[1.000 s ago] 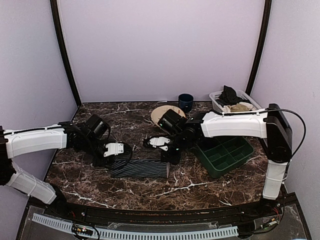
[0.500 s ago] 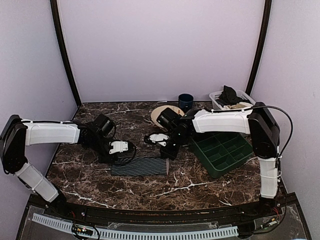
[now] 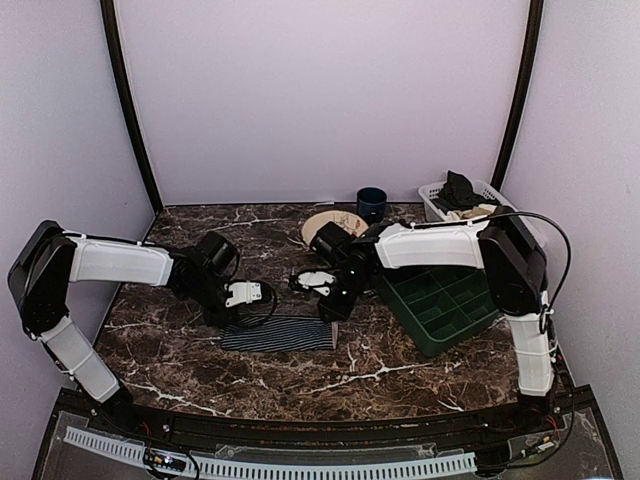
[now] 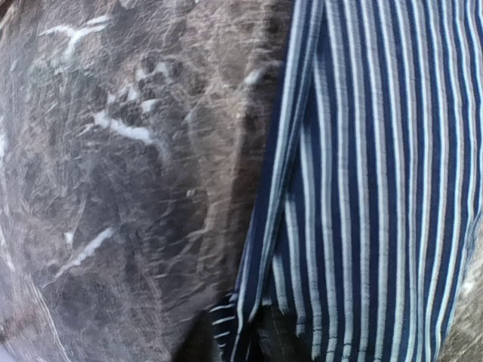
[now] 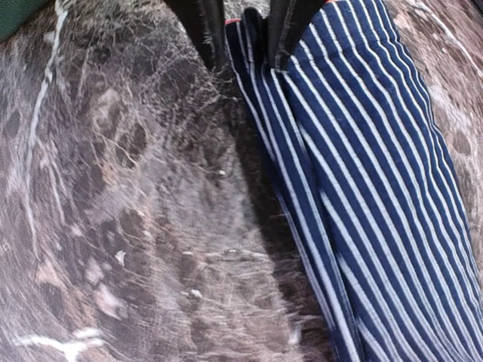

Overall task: Roll the underwear
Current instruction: Fold the underwear at the center of the board, then rotate the underwear at the center of the board.

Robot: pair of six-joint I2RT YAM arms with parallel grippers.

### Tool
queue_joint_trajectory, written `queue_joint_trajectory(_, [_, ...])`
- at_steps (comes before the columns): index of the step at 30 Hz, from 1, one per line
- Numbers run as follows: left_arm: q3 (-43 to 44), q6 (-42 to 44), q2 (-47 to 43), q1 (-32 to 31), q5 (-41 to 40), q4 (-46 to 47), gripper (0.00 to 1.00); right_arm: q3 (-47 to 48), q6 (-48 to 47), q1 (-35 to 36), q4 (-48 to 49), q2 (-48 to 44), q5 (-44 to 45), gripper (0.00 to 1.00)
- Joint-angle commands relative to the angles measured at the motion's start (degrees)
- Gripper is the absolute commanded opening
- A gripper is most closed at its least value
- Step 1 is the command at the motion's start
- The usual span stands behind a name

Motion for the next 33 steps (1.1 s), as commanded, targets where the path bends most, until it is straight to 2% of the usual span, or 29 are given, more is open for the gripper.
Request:
queue_joint_trajectory(1, [2.9, -5.6, -2.6, 0.6, -5.4, 0.8, 0.46, 2.8, 3.0, -0.7, -1.8, -1.5, 2.4, 0.26])
queue_joint_trajectory(3, [4.4, -8.3, -4.6, 0.8, -6.3, -0.3, 0.58, 3.4, 5.2, -1.5, -2.2, -3.2, 1.7, 0.33])
queue_joint_trajectory(5, [5.6, -11.3, -6.4, 0.9, -8.0, -0.8, 0.65, 3.5, 6.9, -2.6, -2.0, -5.3, 0.1, 0.4])
queue_joint_trajectory(6, [6.4, -13.4, -7.3, 0.9, -9.3, -1.1, 0.67, 3.3, 7.6, -3.3, -1.7, -6.5, -0.6, 0.44])
queue_joint_trajectory(10, [8.1, -21.1, -11.5, 1.0, -13.3, -0.4, 0.73, 2.6, 10.4, -5.0, -0.9, -9.3, -4.7, 0.46])
queue_joint_trajectory(12, [10.9, -27.3, -12.4, 0.9, -14.4, -3.2, 0.96, 1.3, 12.0, -5.9, 0.2, -10.6, -8.0, 0.47])
queue_joint_trajectory(13, [13.1, -30.8, -12.1, 0.9, -13.4, -6.3, 0.99, 0.6, 12.8, -6.3, 0.9, -10.9, -9.7, 0.47])
queue_joint_trajectory(17, [19.0, -44.3, -9.8, 0.9, -3.7, -17.9, 0.99, -0.2, 15.0, -7.6, 0.1, -9.2, -15.9, 0.47])
queue_joint_trajectory(23, [6.7, -67.6, -18.9, 0.4, 11.3, -13.2, 0.99, 0.4, 17.0, -7.8, -0.3, -4.0, -23.9, 0.49])
queue_joint_trajectory(28, [-3.6, -82.4, -27.0, -3.4, 13.4, -10.0, 0.99, 0.5, 17.9, -7.7, 0.5, -0.7, -25.9, 0.52])
queue_joint_trajectory(33, [-12.2, -92.6, -29.2, -7.3, 14.9, -5.7, 0.99, 1.9, 16.9, -7.7, -1.0, 3.5, -24.5, 0.52])
